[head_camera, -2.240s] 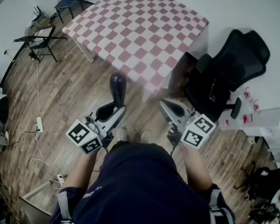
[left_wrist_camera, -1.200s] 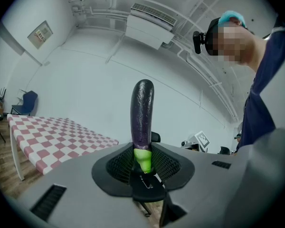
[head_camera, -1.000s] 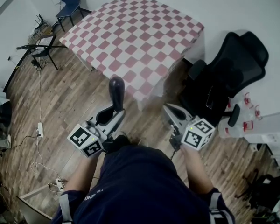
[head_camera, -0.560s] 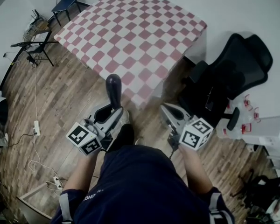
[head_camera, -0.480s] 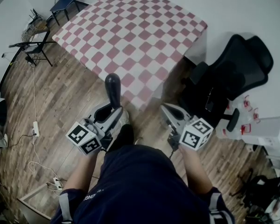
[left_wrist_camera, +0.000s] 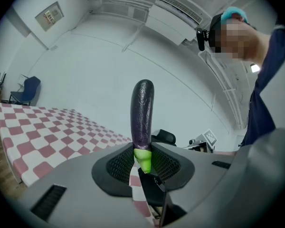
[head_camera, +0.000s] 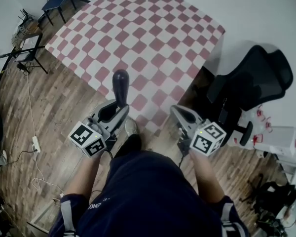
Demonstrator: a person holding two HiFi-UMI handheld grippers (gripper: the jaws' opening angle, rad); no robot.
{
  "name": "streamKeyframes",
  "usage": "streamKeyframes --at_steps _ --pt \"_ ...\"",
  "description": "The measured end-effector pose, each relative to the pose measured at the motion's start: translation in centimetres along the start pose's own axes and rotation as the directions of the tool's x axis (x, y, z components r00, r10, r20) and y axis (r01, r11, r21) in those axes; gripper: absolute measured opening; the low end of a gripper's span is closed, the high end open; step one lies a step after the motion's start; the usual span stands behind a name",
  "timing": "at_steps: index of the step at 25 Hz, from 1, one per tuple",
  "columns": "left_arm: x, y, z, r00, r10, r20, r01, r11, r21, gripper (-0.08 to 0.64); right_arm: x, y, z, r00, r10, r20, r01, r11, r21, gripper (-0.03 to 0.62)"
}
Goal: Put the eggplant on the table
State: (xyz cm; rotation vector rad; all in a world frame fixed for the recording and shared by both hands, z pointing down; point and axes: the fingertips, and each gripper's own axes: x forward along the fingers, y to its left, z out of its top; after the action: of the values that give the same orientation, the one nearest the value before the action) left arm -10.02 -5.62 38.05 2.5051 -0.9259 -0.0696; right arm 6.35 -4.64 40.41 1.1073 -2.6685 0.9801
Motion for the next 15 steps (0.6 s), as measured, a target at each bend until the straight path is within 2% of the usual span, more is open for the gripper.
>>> streamKeyframes --at_steps 8,15 --pt "3.6 8.8 3.4 0.998 -0.025 -0.060 0.029 0.997 0.064 0.127 6.0 -2.7 3.7 0.997 -0.076 0.001 0.076 0.997 0.015 0.017" --pt "7.9 14.0 1.3 0.988 -0.035 -0.148 0.046 0.996 0.071 0.127 8.6 -5.5 4.2 0.993 -0.117 -0.023 0.118 0.992 0.049 0.017"
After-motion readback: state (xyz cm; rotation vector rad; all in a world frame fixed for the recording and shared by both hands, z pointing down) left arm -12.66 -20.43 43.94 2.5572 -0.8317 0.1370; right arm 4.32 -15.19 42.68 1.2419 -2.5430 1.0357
